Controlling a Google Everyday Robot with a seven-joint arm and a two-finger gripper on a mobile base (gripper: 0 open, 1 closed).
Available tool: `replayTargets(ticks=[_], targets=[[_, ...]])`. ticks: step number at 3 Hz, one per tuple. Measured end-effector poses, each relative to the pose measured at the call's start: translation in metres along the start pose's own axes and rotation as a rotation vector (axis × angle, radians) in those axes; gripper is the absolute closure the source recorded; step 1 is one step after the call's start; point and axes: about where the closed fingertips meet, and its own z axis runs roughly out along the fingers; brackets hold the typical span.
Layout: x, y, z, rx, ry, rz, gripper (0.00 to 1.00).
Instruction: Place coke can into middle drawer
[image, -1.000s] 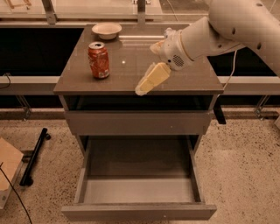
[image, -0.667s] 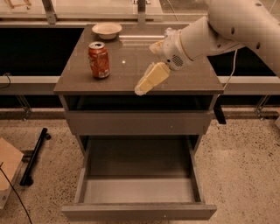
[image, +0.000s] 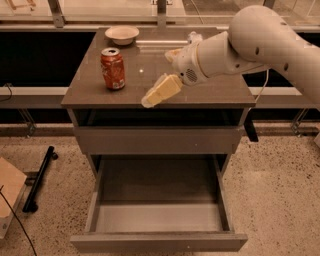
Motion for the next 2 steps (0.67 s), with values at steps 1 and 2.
replayTargets(ticks=[1, 2], targets=[[-0.01, -0.014, 0.025, 0.047, -0.087, 0.016, 0.0], [-0.019, -0.032, 0.054, 0.067, -0.18, 0.04, 0.0]])
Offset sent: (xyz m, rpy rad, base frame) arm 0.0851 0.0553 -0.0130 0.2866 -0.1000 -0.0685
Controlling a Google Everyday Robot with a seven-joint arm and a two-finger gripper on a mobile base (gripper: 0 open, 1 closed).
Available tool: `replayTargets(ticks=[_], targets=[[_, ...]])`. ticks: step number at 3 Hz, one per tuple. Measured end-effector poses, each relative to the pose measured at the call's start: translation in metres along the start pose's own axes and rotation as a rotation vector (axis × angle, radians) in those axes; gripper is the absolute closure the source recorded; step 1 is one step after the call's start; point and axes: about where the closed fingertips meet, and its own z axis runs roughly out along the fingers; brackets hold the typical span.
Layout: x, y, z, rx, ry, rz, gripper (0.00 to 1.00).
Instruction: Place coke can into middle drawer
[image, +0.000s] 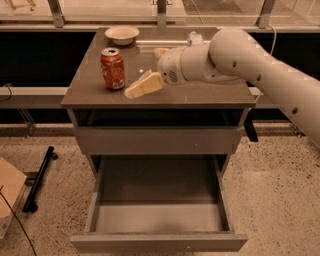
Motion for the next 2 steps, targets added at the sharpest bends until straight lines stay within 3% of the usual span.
replayTargets(ticks=[2], targets=[[-0.004, -0.016, 0.062, -0.041, -0.078, 0.029, 0.0]])
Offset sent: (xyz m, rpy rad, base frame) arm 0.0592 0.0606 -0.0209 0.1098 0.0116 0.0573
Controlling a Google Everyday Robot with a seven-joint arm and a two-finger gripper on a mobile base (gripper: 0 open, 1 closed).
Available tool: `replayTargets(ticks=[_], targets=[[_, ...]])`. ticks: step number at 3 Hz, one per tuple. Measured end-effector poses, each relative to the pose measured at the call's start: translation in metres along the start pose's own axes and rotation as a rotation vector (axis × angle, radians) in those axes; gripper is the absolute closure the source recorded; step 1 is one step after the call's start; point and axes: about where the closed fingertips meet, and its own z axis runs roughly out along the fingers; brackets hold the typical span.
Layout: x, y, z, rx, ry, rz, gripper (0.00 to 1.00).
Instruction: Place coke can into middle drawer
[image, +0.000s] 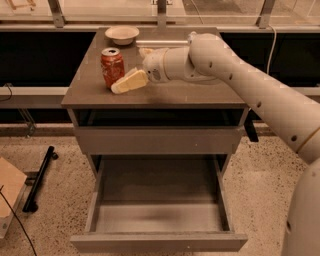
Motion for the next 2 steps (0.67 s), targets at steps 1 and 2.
replayTargets(ticks=[1, 2], targets=[[-0.009, -0.005, 0.023, -0.032, -0.018, -0.015, 0.0], [-0.016, -0.01, 0.045, -0.066, -0.037, -0.022, 0.0]])
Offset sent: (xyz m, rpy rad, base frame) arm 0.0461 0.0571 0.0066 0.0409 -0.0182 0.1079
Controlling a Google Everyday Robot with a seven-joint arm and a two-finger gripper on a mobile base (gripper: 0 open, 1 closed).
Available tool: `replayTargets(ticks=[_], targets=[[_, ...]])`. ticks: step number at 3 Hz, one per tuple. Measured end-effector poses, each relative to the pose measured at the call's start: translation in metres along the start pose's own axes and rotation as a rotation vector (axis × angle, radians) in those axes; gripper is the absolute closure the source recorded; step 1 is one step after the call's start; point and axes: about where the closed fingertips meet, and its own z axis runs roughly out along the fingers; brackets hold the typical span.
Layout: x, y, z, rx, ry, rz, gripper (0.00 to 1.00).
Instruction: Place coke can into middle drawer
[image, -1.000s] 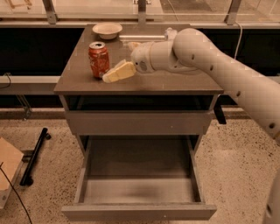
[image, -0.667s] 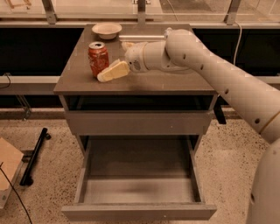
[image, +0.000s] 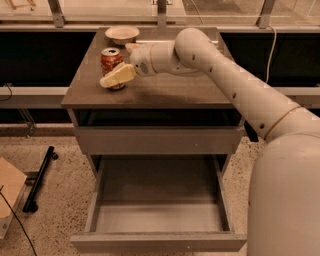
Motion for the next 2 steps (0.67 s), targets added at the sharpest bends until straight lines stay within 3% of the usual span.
replayTargets(ticks=[1, 2], targets=[[-0.0018, -0.0017, 0.0114, -0.02, -0.015, 0.009, 0.17], [-0.002, -0.001, 0.0137, -0.024, -0.024, 0.018, 0.41]])
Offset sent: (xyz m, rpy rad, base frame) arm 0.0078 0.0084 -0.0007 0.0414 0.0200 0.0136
